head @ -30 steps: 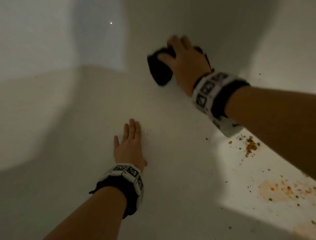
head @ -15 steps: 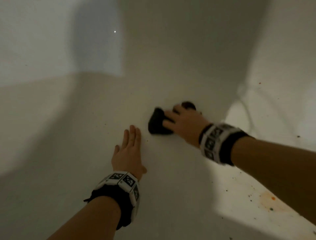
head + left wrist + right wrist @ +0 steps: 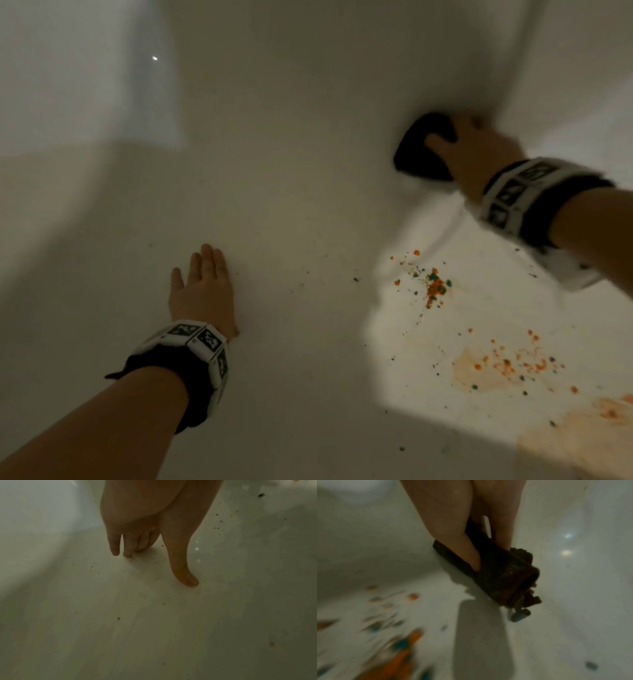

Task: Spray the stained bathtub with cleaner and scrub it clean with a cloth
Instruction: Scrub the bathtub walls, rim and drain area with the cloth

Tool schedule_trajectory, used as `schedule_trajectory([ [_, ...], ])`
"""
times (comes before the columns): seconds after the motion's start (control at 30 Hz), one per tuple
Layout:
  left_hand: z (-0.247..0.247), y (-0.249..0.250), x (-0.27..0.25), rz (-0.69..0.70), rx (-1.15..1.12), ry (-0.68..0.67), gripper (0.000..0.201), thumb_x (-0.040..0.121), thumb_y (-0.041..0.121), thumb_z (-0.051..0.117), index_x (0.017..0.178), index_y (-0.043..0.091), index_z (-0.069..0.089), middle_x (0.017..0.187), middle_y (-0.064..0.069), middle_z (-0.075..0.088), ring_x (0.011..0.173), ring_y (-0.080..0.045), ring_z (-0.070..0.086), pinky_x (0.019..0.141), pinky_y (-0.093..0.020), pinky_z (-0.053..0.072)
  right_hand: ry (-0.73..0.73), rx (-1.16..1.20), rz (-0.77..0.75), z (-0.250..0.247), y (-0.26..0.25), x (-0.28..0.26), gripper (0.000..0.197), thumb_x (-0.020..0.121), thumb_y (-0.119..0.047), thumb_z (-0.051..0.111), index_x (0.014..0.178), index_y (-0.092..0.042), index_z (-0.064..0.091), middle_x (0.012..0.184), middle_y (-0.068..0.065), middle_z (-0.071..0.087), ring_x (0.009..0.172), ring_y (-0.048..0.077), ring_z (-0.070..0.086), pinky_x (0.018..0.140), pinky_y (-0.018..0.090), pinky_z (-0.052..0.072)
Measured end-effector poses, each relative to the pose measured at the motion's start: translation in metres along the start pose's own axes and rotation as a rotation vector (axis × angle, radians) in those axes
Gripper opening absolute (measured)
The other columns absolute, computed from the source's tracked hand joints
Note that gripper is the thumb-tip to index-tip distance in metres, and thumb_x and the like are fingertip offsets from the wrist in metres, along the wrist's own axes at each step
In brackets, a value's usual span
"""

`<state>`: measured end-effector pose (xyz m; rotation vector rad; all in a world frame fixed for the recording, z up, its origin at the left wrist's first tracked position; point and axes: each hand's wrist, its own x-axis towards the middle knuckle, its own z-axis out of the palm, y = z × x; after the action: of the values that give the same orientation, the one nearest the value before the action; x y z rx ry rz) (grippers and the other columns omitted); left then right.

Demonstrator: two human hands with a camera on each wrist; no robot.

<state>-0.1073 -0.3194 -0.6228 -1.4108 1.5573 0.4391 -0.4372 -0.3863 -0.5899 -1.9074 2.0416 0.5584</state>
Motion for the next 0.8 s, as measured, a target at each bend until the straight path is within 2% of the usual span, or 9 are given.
schedule_trajectory([
  [0.03,-0.002,0.004,0.0,-0.015,0.028,0.002,0.116,0.081,0.039,0.069,0.144,-0.002,-0.02,0.155,-0.016,-0.019,0.146,-0.026,-0.006,0.119,-0.041,0.005,-0.091,0.02,0.019,0.009,-0.005,-0.005,0.054,0.09,-0.02,0.044,0.143,-0.023,0.029,0.147,0.019,0.019,0.129,0.042,0.028,0.099,0.055,0.036],
  [0.1,-0.005,0.008,0.0,-0.039,0.056,0.007,0.113,0.082,0.035,0.068,0.144,-0.005,-0.018,0.155,-0.019,-0.016,0.146,-0.028,-0.004,0.12,-0.04,0.007,-0.141,0.014,-0.009,0.031,-0.017,-0.022,0.062,0.089,-0.016,0.051,0.144,-0.024,0.023,0.148,0.016,0.018,0.129,0.039,0.027,0.099,0.05,0.036],
  [0.2,-0.003,0.005,0.0,-0.029,0.073,0.016,0.12,0.078,0.042,0.071,0.145,-0.004,-0.017,0.155,-0.019,-0.016,0.146,-0.028,-0.003,0.119,-0.038,0.008,-0.224,-0.06,-0.188,0.058,-0.034,-0.057,0.075,0.084,-0.011,0.061,0.143,-0.026,0.017,0.148,0.011,0.018,0.126,0.033,0.031,0.094,0.04,0.041],
  [0.3,0.003,-0.003,0.001,0.004,0.05,0.049,0.123,0.076,0.049,0.069,0.145,0.001,-0.019,0.155,-0.015,-0.019,0.147,-0.025,-0.005,0.119,-0.037,0.008,-0.286,-0.013,-0.255,0.07,-0.035,-0.079,0.069,0.087,-0.016,0.059,0.141,-0.025,0.017,0.143,0.006,0.024,0.12,0.026,0.037,0.091,0.033,0.045],
  [0.43,0.01,-0.013,0.002,0.043,-0.03,0.076,0.122,0.076,0.052,0.067,0.146,0.008,-0.023,0.155,-0.008,-0.023,0.146,-0.019,-0.008,0.119,-0.037,0.008,-0.123,0.369,-0.085,0.049,-0.06,-0.089,0.059,0.087,-0.014,0.053,0.139,-0.018,0.025,0.134,0.009,0.035,0.11,0.028,0.046,0.092,0.036,0.045],
  [0.5,0.012,-0.015,0.001,0.054,-0.052,0.089,0.121,0.076,0.052,0.067,0.146,0.01,-0.023,0.155,-0.006,-0.024,0.146,-0.018,-0.009,0.119,-0.037,0.008,-0.166,0.487,-0.152,0.037,-0.1,-0.098,0.06,0.089,-0.011,0.047,0.143,-0.016,0.022,0.134,0.013,0.035,0.111,0.032,0.047,0.092,0.035,0.04],
  [0.63,0.012,-0.013,0.001,0.053,-0.066,0.111,0.12,0.077,0.05,0.068,0.147,0.011,-0.021,0.155,-0.006,-0.023,0.146,-0.018,-0.008,0.119,-0.038,0.008,-0.28,0.526,-0.361,0.036,-0.181,-0.117,0.06,0.096,-0.011,0.039,0.148,-0.015,0.009,0.137,0.021,0.029,0.114,0.037,0.043,0.092,0.042,0.04],
  [0.8,0.014,-0.013,0.001,0.061,-0.054,0.126,0.117,0.079,0.052,0.065,0.147,0.011,-0.021,0.155,-0.006,-0.023,0.147,-0.019,-0.008,0.119,-0.038,0.008,-0.416,0.402,-0.387,0.062,-0.222,-0.114,0.071,0.093,-0.015,0.05,0.148,-0.006,0.004,0.14,0.029,0.026,0.119,0.042,0.041,0.091,0.046,0.045],
])
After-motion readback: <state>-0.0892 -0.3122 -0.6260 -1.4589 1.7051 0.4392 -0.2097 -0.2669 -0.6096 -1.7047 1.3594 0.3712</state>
